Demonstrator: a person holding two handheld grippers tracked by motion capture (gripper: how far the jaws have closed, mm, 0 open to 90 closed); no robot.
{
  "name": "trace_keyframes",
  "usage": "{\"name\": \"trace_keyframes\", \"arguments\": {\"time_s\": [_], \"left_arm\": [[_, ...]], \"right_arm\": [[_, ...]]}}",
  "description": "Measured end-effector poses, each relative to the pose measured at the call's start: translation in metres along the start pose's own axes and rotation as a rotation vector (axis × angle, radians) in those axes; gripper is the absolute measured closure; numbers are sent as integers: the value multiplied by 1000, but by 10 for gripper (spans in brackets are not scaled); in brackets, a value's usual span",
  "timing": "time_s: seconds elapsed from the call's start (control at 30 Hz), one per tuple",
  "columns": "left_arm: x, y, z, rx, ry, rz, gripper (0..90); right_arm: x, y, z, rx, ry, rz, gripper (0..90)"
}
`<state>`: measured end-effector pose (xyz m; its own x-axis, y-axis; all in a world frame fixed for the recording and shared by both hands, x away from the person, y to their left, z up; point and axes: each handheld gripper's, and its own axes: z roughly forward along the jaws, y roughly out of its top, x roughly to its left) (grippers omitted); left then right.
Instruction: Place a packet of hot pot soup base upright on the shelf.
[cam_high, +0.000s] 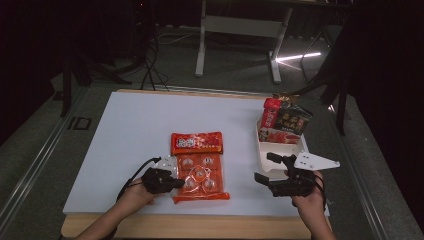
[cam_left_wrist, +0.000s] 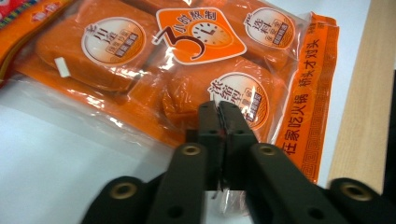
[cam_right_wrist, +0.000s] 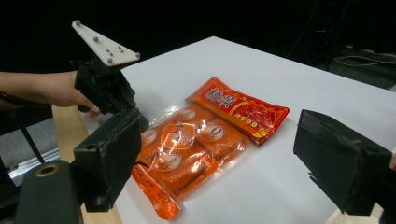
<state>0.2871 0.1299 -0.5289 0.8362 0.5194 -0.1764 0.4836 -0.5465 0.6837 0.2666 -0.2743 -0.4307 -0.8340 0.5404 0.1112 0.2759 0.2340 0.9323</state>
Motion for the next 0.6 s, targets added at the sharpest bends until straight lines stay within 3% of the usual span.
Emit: {"name": "trace_keyframes", "arguments": {"time_s": [0.13,0.23,0.27,0.33,0.6], "left_arm": [[1,4,-8,-21,9,-34,829],[4,7,-13,-31,17,-52,761],[6,8,-18,-62,19,-72,761],[10,10,-22,-85,13,-89,669],[22,18,-36,-130,20,-106,532]], "right_arm": [[-2,-1,-1,-4,0,0,192],[-2,0,-1,-10,5,-1,192],[-2,0,-1,-12,4,-3,192],[0,0,-1,-17,-7,-16,188],[1,0,-2,-34,-39,-39,155]]}}
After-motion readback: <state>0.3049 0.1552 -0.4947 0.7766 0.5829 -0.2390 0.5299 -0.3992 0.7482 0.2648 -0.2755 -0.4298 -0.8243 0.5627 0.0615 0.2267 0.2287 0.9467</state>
